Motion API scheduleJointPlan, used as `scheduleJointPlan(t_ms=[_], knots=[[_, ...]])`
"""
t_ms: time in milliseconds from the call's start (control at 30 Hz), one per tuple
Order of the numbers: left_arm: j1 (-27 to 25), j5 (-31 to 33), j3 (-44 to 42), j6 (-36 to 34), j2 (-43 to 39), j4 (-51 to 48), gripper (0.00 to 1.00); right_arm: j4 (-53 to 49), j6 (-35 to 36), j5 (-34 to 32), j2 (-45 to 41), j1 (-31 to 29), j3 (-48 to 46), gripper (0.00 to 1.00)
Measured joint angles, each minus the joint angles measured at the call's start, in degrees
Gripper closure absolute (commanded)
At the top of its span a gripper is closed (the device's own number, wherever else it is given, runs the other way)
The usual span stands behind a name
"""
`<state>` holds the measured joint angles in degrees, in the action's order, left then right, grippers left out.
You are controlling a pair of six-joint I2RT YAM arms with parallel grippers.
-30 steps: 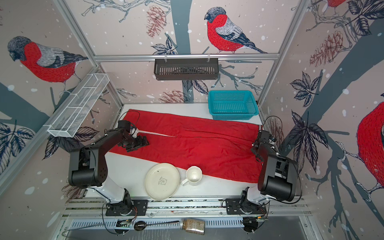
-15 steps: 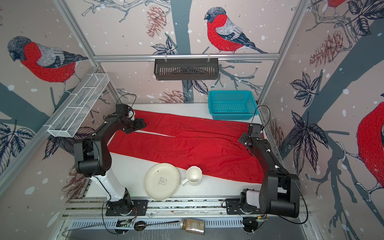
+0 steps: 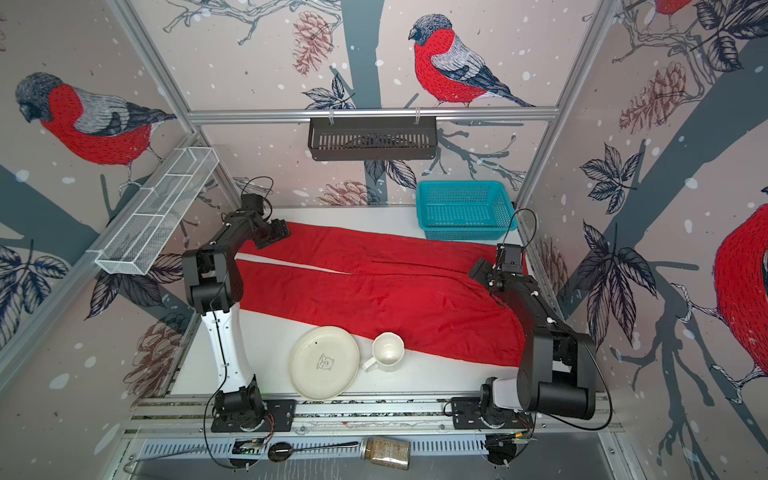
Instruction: Fold and stack the trousers
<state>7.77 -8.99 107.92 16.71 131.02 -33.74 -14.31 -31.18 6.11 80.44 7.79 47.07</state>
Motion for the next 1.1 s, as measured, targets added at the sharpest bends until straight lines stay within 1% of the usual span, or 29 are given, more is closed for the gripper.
scheduleJointPlan(t_ms=[167,233,367,500,667,800,933,1100], knots=[[0.17,0.04,-3.13,-0.07,0.44,0.09,0.21,0.92,1.31,0.76,3.02,3.43,2.97,0.09],[0.24,-0.09,-4.92,-0.52,-0.13,1.60,0.21,1.07,1.40,0.90,4.24,4.48,4.17,0.09],[0.35,-0.11,-8.17,-0.39,-1.40,4.52,0.21,1.01,1.38,0.87,7.32,5.27,6.56,0.10],[1.09,0.04,-13.81,-0.22,-4.52,8.26,0.21,1.01,1.38,0.46,9.77,5.44,8.87,0.10],[2.36,3.10,-18.51,-0.17,-8.83,4.42,0.21,0.76,1.38,-2.40,11.72,6.21,10.25,0.10],[2.89,3.67,-20.59,-0.20,-10.71,2.16,0.21,0.79,1.36,-3.30,12.81,6.27,10.62,0.10],[3.06,4.66,-20.61,-0.22,-12.28,-0.81,0.21,0.39,1.36,-3.61,13.46,6.43,11.19,0.10],[3.04,4.57,-14.67,-0.22,-13.09,-3.04,0.19,-0.24,1.01,-4.57,14.82,7.19,14.16,0.11]])
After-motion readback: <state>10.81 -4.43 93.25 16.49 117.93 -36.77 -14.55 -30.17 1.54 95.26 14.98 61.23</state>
